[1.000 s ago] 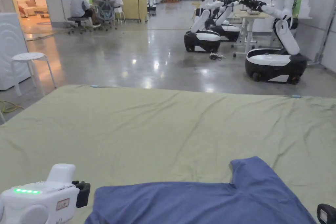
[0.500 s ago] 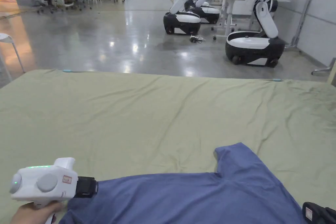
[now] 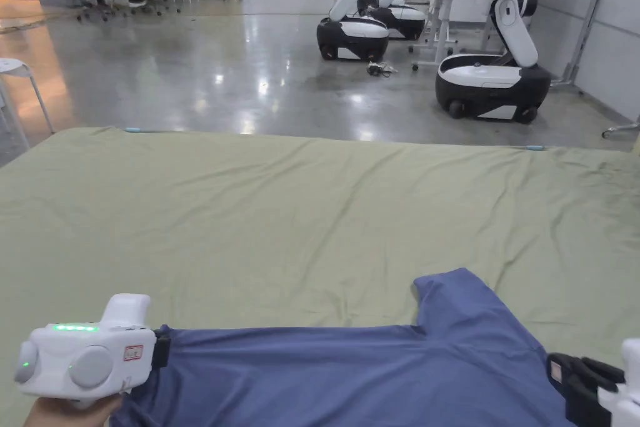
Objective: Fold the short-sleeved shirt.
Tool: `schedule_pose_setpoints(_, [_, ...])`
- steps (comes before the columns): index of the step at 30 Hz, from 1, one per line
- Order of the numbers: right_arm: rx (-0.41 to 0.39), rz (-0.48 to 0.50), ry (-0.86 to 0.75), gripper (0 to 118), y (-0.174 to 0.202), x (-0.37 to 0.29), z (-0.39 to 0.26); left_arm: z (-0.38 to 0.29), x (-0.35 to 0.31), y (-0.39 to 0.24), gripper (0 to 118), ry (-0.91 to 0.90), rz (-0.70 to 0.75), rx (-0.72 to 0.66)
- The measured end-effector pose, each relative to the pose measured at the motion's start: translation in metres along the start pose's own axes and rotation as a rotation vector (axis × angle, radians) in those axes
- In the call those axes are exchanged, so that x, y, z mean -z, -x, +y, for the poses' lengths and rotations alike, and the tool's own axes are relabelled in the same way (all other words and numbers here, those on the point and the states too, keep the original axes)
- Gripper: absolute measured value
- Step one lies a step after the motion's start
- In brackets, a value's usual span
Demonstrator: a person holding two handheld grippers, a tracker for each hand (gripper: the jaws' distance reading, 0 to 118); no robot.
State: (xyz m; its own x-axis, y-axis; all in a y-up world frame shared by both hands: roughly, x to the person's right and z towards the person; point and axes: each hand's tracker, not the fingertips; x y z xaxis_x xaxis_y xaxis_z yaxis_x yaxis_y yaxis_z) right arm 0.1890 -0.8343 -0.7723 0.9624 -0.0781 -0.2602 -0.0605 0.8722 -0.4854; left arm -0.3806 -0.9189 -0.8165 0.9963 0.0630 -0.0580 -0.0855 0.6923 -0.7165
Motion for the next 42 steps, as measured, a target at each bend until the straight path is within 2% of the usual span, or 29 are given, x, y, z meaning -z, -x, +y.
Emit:
schedule_pose_setpoints(3, [0.020, 0.056, 0.021, 0, -0.020, 0.055, 0.030, 0.002, -0.007, -0.001, 0, 0.012, -0.028, 0.002])
schedule_pose_setpoints(4, [0.019, 0.065, 0.041, 8, -0.026, 0.075, 0.039, 0.001, -0.008, -0.003, 0, 0.014, -0.025, 0.010])
schedule_pose_setpoints(5, [0.004, 0.064, 0.065, 50, -0.033, 0.101, 0.048, 0.000, -0.009, -0.004, 0, 0.015, -0.024, 0.025])
schedule_pose_setpoints(6, [-0.006, 0.041, 0.112, 102, -0.038, 0.129, 0.056, -0.001, -0.011, -0.005, 0, 0.016, -0.023, 0.028])
schedule_pose_setpoints(7, [-0.022, 0.000, 0.182, 116, -0.044, 0.155, 0.058, 0.002, -0.010, -0.003, 0, 0.016, -0.023, 0.026])
schedule_pose_setpoints(8, [-0.036, -0.029, 0.141, 110, -0.053, 0.166, 0.061, 0.002, -0.011, -0.002, 0, 0.013, -0.027, 0.017])
schedule_pose_setpoints(9, [-0.034, 0.015, 0.180, 111, -0.041, 0.174, 0.062, 0.001, -0.011, -0.001, 0, 0.008, -0.034, -0.002])
schedule_pose_setpoints(12, [0.027, 0.021, 0.335, 114, -0.048, 0.210, 0.059, 0.002, -0.014, 0.004, 0, 0.010, -0.042, -0.015])
schedule_pose_setpoints(13, [0.054, 0.023, 0.343, 114, -0.081, 0.254, 0.053, 0.002, -0.015, 0.004, 0, 0.011, -0.046, -0.014])
schedule_pose_setpoints(15, [0.098, 0.011, 0.371, 114, -0.101, 0.286, 0.042, 0.003, -0.012, 0.008, 0, 0.021, -0.056, -0.012])
schedule_pose_setpoints(16, [0.093, 0.015, 0.380, 114, -0.106, 0.294, 0.037, 0.003, -0.012, 0.008, 0, 0.024, -0.054, -0.010])
schedule_pose_setpoints(17, [0.106, -0.029, 0.382, 114, -0.100, 0.285, 0.031, 0.002, -0.012, 0.007, 0, 0.025, -0.045, -0.006])
schedule_pose_setpoints(19, [0.079, -0.080, 0.464, 112, -0.101, 0.295, 0.023, 0.002, -0.009, 0.004, 0, 0.033, -0.038, 0.003])
schedule_pose_setpoints(21, [0.069, -0.065, 0.481, 110, -0.103, 0.304, 0.020, 0.003, -0.004, 0.001, 0, 0.042, -0.025, 0.017])
schedule_pose_setpoints(22, [0.042, -0.068, 0.475, 104, -0.102, 0.305, 0.023, 0.003, -0.002, 0.000, 0, 0.044, -0.021, 0.022])
schedule_pose_setpoints(23, [0.049, -0.076, 0.487, 84, -0.101, 0.305, 0.028, 0.003, 0.001, 0.002, 0, 0.045, -0.018, 0.022])
schedule_pose_setpoints(24, [0.034, -0.100, 0.487, 50, -0.100, 0.303, 0.033, 0.003, 0.002, 0.003, 0, 0.044, -0.018, 0.008])
schedule_pose_setpoints(25, [-0.006, -0.123, 0.430, 50, -0.094, 0.295, 0.030, 0.003, 0.003, 0.004, 0, 0.044, -0.021, -0.003])
schedule_pose_setpoints(26, [-0.023, -0.076, 0.376, 37, -0.090, 0.287, 0.030, 0.003, 0.003, 0.004, 0, 0.043, -0.025, -0.013])
schedule_pose_setpoints(27, [-0.003, -0.028, 0.370, 10, -0.088, 0.285, 0.029, 0.003, 0.002, 0.003, 0, 0.041, -0.030, -0.018])
schedule_pose_setpoints(28, [0.013, -0.032, 0.389, 2, -0.084, 0.285, 0.028, 0.003, 0.002, 0.002, 0, 0.041, -0.032, -0.019])
schedule_pose_setpoints(30, [0.071, 0.024, 0.428, 2, -0.081, 0.280, 0.025, 0.005, 0.003, -0.001, 0, 0.046, -0.017, 0.001])
schedule_pose_setpoints(32, [0.075, -0.031, 0.363, 2, -0.081, 0.273, 0.022, 0.005, 0.003, 0.000, 0, 0.046, -0.014, 0.004])
schedule_pose_setpoints(33, [0.140, -0.016, 0.337, 2, -0.091, 0.272, 0.028, 0.007, 0.001, 0.000, 0, 0.034, -0.012, -0.001])
schedule_pose_setpoints(35, [0.216, 0.001, 0.294, 2, -0.097, 0.264, 0.032, 0.012, 0.000, 0.001, 0, 0.020, -0.016, -0.025])
schedule_pose_setpoints(40, [0.180, 0.010, 0.248, 2, -0.085, 0.211, 0.052, 0.027, -0.008, -0.003, 0, -0.007, -0.018, -0.033])
schedule_pose_setpoints(42, [0.201, 0.032, 0.205, 2, -0.087, 0.185, 0.063, 0.026, -0.022, -0.006, 0, -0.024, -0.043, -0.016])
